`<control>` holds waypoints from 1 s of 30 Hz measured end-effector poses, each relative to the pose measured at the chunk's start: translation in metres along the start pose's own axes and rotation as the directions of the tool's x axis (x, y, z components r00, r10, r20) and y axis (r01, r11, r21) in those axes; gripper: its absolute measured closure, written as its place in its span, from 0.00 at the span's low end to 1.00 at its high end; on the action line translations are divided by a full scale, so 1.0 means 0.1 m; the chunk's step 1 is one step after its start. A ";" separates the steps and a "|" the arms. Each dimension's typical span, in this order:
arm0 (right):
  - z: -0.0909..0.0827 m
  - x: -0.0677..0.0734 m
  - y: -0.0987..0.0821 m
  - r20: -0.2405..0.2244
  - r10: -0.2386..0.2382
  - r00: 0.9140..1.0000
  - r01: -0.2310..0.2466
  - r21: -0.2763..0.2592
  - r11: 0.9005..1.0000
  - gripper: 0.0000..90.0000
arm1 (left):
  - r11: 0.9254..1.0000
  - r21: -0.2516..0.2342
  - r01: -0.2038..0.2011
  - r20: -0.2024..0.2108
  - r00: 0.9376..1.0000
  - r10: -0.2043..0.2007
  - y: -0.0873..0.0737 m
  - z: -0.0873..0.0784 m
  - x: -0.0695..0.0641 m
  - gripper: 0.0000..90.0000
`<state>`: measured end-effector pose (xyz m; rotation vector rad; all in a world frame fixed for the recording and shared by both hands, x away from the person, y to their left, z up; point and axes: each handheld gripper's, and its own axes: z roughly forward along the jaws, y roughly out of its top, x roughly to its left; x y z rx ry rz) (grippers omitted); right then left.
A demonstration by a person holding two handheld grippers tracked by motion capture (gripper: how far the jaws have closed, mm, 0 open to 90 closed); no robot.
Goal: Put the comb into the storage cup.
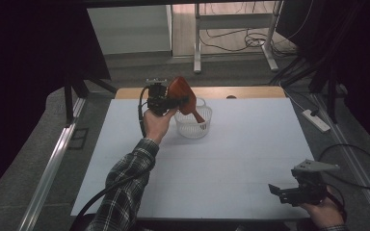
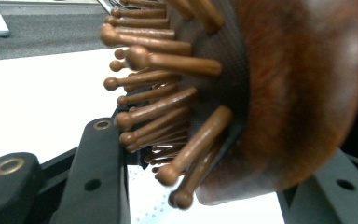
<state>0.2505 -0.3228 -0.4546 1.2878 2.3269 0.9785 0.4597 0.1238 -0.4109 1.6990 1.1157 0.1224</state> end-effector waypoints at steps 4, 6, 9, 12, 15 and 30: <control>0.00 0.00 0.00 0.000 0.001 1.000 -0.001 0.001 1.000 0.00 | 1.000 0.000 0.012 0.000 1.000 -0.012 -0.05 0.03 0.01 0.59; 0.00 0.00 0.00 0.000 -0.001 1.000 0.001 0.002 1.000 0.00 | 1.000 -0.001 0.018 -0.002 1.000 -0.018 -0.08 0.05 0.02 0.59; 0.00 0.00 0.00 0.000 -0.001 1.000 0.001 0.002 1.000 0.00 | 1.000 -0.004 0.026 -0.001 1.000 -0.026 -0.11 0.07 0.02 0.59; 0.01 0.00 0.00 0.001 0.000 1.000 0.000 0.003 1.000 0.00 | 1.000 0.001 0.029 -0.008 1.000 -0.029 -0.14 0.09 0.03 0.59; 0.00 0.00 0.00 0.001 0.000 1.000 0.000 0.003 1.000 0.00 | 0.999 -0.002 0.040 -0.009 0.999 -0.040 -0.17 0.11 0.05 0.59; 0.01 0.00 0.00 0.007 -0.001 1.000 0.000 0.011 1.000 0.00 | 0.995 -0.016 0.101 -0.013 0.995 -0.101 -0.28 0.14 0.17 0.58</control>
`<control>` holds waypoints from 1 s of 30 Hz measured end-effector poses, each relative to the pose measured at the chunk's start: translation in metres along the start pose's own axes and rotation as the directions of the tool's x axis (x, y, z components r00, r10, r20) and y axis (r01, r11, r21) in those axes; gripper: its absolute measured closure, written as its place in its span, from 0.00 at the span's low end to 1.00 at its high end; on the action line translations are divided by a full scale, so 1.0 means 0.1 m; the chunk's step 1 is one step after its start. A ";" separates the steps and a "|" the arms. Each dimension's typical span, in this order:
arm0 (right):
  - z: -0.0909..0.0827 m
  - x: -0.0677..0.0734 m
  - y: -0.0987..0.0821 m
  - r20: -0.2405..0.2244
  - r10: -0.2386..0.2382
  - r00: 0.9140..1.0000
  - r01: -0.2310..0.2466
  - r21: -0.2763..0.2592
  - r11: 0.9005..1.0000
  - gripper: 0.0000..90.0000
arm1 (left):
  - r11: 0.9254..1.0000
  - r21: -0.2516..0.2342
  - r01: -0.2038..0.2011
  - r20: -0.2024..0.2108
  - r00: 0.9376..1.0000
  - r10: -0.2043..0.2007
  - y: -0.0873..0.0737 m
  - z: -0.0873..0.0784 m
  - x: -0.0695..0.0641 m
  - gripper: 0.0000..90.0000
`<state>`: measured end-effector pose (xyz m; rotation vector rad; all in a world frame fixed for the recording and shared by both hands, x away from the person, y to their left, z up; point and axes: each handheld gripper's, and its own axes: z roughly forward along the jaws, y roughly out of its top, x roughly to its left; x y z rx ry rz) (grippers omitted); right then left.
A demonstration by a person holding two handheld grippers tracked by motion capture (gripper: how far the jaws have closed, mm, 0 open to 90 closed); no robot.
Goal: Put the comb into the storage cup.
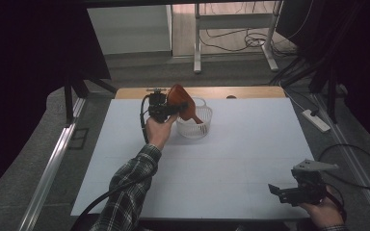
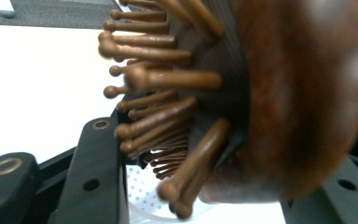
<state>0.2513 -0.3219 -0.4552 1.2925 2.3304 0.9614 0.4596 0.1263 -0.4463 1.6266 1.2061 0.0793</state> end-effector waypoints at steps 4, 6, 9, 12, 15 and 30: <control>0.00 0.00 0.00 0.002 -0.003 1.000 0.003 0.003 1.000 0.00 | 0.999 -0.011 0.037 0.005 0.999 -0.037 -0.04 -0.02 0.07 0.57; 0.00 0.00 0.00 0.002 -0.003 1.000 0.003 0.004 1.000 0.00 | 0.999 -0.014 0.048 0.009 0.999 -0.048 -0.06 -0.02 0.09 0.57; 0.01 0.01 0.00 0.003 -0.004 1.000 0.004 0.006 1.000 0.00 | 0.998 -0.016 0.065 0.014 0.998 -0.065 -0.07 -0.03 0.13 0.56; 0.01 0.01 0.01 0.004 -0.007 1.000 0.007 0.009 1.000 0.00 | 0.997 -0.020 0.075 0.014 0.997 -0.075 -0.10 -0.03 0.16 0.55; 0.01 0.01 0.01 0.004 -0.007 1.000 0.007 0.011 1.000 0.00 | 0.995 -0.028 0.094 0.016 0.996 -0.093 -0.12 -0.03 0.18 0.54; 0.01 0.00 0.01 0.003 -0.005 1.000 0.005 0.010 1.000 0.00 | 0.996 -0.015 0.090 -0.003 0.996 -0.090 -0.13 -0.01 0.23 0.47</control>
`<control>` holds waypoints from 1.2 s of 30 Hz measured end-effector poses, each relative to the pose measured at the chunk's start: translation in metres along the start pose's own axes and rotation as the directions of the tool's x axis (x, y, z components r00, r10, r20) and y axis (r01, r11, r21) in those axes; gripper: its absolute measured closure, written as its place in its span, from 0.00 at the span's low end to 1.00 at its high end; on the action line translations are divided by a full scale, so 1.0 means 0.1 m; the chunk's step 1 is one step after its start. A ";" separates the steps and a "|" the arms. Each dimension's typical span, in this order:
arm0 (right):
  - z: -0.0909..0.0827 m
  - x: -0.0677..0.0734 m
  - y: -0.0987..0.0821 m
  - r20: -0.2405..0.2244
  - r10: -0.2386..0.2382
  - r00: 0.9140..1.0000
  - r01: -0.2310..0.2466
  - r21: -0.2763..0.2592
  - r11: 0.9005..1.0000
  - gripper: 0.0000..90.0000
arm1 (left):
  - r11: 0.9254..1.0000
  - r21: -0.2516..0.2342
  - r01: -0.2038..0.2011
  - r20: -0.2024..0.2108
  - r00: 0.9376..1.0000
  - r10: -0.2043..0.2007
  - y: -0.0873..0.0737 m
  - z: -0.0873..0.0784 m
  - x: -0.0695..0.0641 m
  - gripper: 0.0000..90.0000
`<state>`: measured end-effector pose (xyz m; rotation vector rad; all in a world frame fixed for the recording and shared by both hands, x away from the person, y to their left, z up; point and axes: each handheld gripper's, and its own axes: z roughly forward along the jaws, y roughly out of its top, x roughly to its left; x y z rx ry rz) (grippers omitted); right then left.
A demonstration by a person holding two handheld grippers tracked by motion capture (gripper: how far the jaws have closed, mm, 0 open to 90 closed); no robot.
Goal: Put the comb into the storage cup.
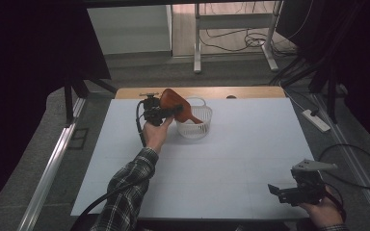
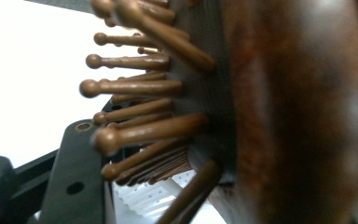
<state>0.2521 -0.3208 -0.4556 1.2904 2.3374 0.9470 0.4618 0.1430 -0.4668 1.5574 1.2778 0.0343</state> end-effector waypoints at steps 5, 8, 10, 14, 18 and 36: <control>0.00 0.00 0.00 0.001 -0.001 1.000 0.001 0.002 1.000 0.00 | 1.000 0.008 -0.004 -0.010 1.000 0.004 0.01 0.00 0.00 0.45; 0.00 0.00 0.00 0.001 -0.002 1.000 0.002 0.002 1.000 0.00 | 1.000 0.024 -0.011 -0.019 1.000 0.011 0.02 0.00 -0.01 0.43; 0.00 0.00 0.00 0.001 -0.002 1.000 0.002 0.003 1.000 0.00 | 1.000 0.027 -0.012 -0.019 1.000 0.012 0.02 0.00 -0.01 0.42; 0.00 0.00 0.00 0.002 -0.002 1.000 0.002 0.002 1.000 0.00 | 0.999 0.038 -0.023 -0.025 0.999 0.024 0.02 0.00 -0.01 0.42; 0.00 0.00 0.00 0.003 -0.001 1.000 0.001 -0.001 1.000 0.00 | 0.998 0.048 -0.033 -0.033 0.999 0.034 0.03 -0.01 -0.03 0.39; 0.00 0.01 0.00 0.007 -0.003 1.000 0.003 0.000 1.000 0.00 | 0.992 0.065 -0.112 -0.067 0.991 0.116 0.07 -0.09 -0.06 0.25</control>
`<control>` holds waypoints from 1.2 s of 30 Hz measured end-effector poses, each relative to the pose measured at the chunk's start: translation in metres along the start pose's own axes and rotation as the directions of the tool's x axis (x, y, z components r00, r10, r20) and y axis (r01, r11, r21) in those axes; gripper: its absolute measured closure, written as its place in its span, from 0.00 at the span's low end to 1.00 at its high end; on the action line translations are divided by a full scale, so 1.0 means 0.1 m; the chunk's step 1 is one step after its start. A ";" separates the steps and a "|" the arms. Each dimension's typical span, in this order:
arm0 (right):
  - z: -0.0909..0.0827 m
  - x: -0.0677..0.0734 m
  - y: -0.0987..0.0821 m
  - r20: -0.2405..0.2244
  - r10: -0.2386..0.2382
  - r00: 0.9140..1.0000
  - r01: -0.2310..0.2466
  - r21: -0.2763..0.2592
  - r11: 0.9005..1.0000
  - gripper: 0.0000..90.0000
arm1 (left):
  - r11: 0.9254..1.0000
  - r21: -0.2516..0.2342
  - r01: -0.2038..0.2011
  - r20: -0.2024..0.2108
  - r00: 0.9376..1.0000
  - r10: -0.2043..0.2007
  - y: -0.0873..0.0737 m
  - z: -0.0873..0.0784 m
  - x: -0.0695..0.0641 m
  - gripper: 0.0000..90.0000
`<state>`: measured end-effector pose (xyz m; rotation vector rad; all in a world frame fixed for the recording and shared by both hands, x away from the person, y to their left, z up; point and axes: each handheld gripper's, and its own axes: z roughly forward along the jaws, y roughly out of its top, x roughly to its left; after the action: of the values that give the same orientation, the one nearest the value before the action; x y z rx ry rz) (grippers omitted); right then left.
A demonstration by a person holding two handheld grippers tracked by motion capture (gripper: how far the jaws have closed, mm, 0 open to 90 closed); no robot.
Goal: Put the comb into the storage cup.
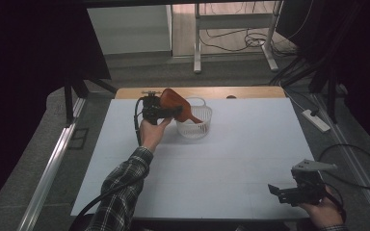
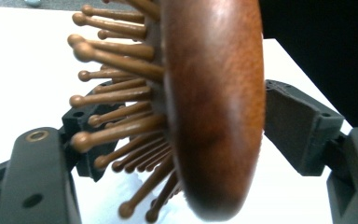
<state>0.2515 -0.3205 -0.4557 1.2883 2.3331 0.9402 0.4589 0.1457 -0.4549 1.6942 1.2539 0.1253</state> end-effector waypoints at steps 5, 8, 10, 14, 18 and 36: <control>0.00 0.00 0.00 0.001 -0.002 1.000 0.002 0.002 1.000 0.00 | 1.000 0.005 -0.012 0.001 1.000 0.012 0.00 -0.03 0.01 0.21; 0.00 0.00 0.00 0.003 -0.003 1.000 0.003 0.002 1.000 0.00 | 1.000 0.007 -0.025 -0.003 1.000 0.025 0.01 -0.05 0.01 0.18; 0.00 0.00 0.00 0.003 -0.003 1.000 0.003 0.001 1.000 0.00 | 0.999 0.014 -0.046 -0.015 0.999 0.046 0.02 -0.07 0.00 0.17; 0.00 0.00 0.00 0.004 -0.005 1.000 0.005 0.003 1.000 0.00 | 0.998 0.026 -0.064 -0.022 0.998 0.065 0.04 -0.10 -0.01 0.15; 0.00 0.01 0.00 0.005 -0.006 1.000 0.006 0.002 1.000 0.00 | 0.994 0.048 -0.094 -0.034 0.995 0.096 0.05 -0.12 -0.04 0.12; 0.00 0.01 0.00 0.006 -0.005 1.000 0.005 0.003 1.000 0.00 | 0.973 0.092 -0.212 -0.064 0.974 0.218 0.04 -0.21 -0.12 0.03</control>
<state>0.2509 -0.3200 -0.4557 1.2842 2.3328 0.9308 0.4437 0.1496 -0.4355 1.9120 1.1394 0.2701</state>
